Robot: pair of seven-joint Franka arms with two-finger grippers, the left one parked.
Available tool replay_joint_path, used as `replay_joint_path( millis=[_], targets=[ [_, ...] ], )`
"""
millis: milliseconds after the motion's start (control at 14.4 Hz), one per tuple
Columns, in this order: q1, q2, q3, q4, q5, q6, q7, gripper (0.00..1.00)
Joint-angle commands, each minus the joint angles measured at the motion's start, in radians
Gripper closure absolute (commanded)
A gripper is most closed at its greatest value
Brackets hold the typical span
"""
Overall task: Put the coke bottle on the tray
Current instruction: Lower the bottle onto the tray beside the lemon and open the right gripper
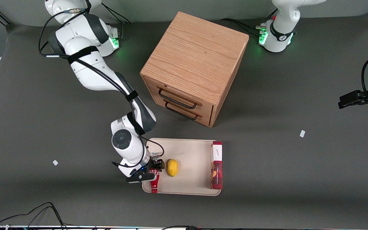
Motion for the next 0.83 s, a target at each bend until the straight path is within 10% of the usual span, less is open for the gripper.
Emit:
replay_joint_path(
  millis=[0, 765],
  targets=[
    [-0.004, -0.012, 0.007, 0.000, -0.010, 0.011, 0.017, 0.00],
    [-0.104, -0.527, 0.007, -0.385, -0.007, -0.219, -0.015, 0.00]
  ],
)
